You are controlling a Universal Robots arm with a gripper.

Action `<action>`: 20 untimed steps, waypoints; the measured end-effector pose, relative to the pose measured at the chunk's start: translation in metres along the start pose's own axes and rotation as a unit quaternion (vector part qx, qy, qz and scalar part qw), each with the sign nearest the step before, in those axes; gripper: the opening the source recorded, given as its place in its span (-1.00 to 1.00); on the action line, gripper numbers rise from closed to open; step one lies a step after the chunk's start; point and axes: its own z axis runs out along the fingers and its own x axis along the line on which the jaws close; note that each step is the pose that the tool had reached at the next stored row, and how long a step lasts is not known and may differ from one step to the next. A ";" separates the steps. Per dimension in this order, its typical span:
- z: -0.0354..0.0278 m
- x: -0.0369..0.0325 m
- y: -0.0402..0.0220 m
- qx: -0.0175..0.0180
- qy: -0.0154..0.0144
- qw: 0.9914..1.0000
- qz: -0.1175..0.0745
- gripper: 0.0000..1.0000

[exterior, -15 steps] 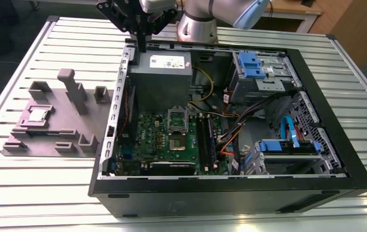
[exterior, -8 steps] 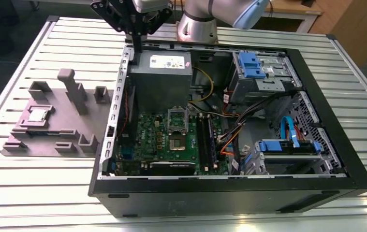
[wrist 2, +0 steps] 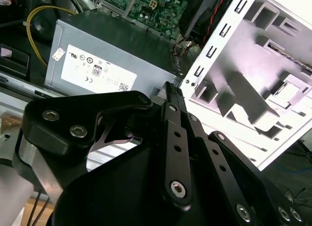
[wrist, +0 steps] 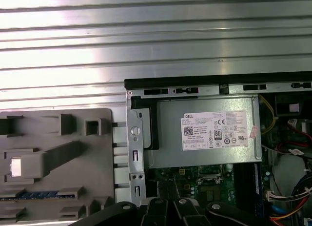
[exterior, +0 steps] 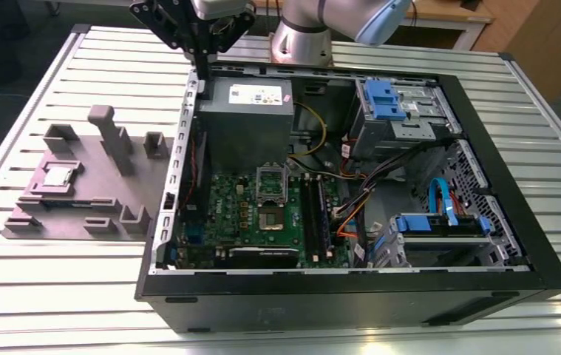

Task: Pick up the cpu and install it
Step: 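Reach for the cpu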

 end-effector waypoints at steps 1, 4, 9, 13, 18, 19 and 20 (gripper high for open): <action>0.0001 0.0009 -0.0001 0.000 0.000 1.000 0.000 -0.80; 0.0003 0.0036 -0.0003 0.000 0.000 1.000 0.000 -0.80; 0.0006 0.0074 -0.0006 0.000 0.000 1.000 0.000 -0.80; 0.0009 0.0105 -0.0008 0.000 0.000 1.000 0.000 -0.80; 0.0012 0.0142 -0.0011 0.000 0.000 1.000 0.000 -0.80; 0.0014 0.0150 -0.0012 0.000 0.000 1.000 0.000 -0.80; 0.0014 0.0158 -0.0012 0.000 0.000 1.000 0.000 -0.80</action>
